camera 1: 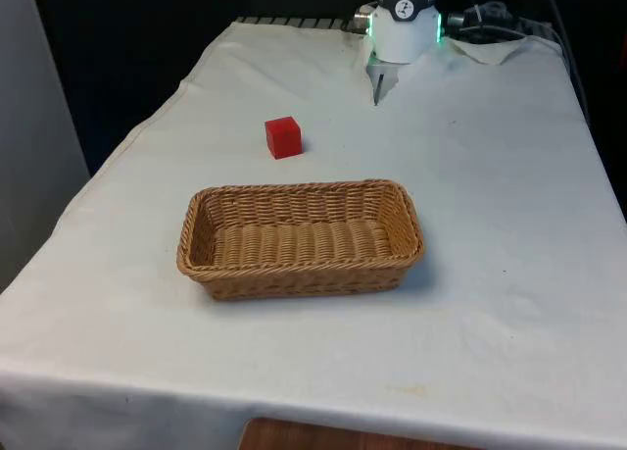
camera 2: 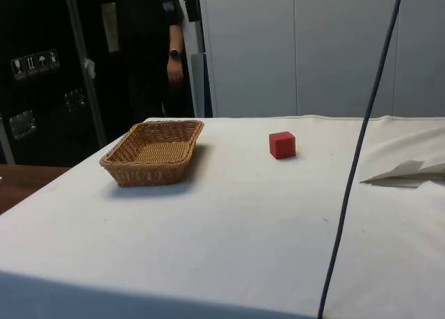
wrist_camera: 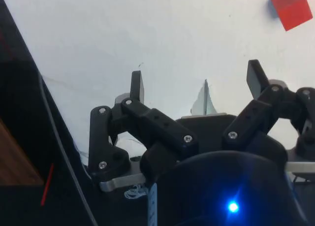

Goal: Pick up the cube and place it into the basket.

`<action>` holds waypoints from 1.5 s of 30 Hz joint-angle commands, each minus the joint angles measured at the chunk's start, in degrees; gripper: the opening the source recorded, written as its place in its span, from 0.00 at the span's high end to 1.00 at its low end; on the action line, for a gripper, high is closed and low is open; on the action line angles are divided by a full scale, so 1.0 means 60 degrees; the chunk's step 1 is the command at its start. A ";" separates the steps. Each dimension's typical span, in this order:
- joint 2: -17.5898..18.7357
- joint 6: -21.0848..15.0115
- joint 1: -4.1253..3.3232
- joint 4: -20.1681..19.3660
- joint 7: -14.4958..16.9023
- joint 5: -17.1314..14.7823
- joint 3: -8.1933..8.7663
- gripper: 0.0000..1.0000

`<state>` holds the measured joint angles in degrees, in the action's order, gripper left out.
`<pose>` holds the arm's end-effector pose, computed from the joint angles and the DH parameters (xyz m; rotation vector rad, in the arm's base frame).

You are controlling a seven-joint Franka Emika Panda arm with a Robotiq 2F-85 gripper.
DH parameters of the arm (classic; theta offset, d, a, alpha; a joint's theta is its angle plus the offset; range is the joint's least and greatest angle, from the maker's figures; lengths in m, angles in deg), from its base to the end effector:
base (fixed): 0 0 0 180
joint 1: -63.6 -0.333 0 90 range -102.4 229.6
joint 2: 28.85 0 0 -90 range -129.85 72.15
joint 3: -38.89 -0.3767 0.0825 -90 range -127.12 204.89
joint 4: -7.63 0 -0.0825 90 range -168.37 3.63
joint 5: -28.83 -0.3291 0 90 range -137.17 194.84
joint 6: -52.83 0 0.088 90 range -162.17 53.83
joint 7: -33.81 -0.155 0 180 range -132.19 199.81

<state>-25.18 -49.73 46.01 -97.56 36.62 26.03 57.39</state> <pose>0.5146 0.0023 0.5133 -3.1069 -0.0303 0.1642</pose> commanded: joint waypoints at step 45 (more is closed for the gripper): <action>-0.2550 -0.2330 0.0363 -0.4058 0.1003 0.0859 0.0468 0.00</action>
<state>-40.08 -62.85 48.01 -121.40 42.46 30.61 60.14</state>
